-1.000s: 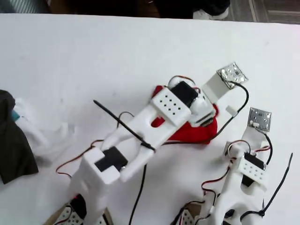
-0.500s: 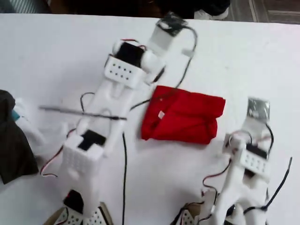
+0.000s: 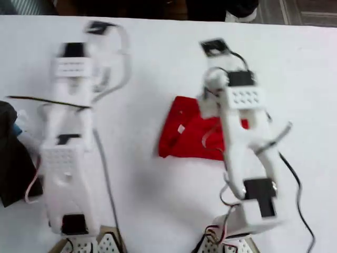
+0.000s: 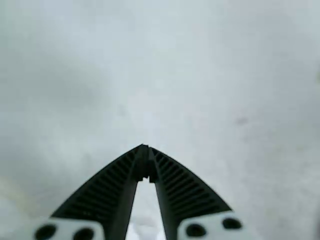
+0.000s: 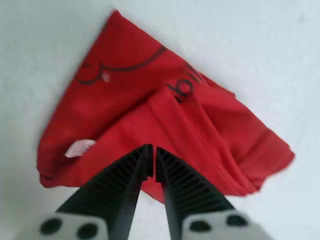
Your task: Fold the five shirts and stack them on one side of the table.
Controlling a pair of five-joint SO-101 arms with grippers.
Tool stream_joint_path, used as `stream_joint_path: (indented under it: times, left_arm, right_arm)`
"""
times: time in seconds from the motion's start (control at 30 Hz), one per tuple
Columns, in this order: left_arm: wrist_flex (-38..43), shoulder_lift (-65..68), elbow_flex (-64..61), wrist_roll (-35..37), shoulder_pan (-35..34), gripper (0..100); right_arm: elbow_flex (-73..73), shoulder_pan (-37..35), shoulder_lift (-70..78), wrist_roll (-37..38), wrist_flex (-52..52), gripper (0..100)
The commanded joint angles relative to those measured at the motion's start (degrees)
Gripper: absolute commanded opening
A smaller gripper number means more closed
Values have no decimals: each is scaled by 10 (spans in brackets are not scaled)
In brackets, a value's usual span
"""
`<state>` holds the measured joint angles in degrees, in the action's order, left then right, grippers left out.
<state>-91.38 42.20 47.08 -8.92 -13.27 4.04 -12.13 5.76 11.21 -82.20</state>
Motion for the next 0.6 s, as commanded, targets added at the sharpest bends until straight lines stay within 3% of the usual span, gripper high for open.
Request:
stream_joint_path:
  times: [0.0, 0.1, 0.3, 0.43, 0.57]
  left_arm:
    - [-9, -5, -17, -32, -88, 25]
    - [-8, -10, -57, -50, -139, 25]
    - [6, -11, -131, -72, -207, 25]
    - [7, -11, -143, -78, -219, 25]
    - [9, -11, -139, -76, -211, 25]
  right_arm:
    - [98, -68, 75, -19, -7, 19]
    - [139, -100, 141, -16, -15, 19]
    - [167, -87, 217, -15, -60, 19]
    - [167, -67, 225, -4, -117, 19]
    - [165, -41, 225, 57, -169, 19]
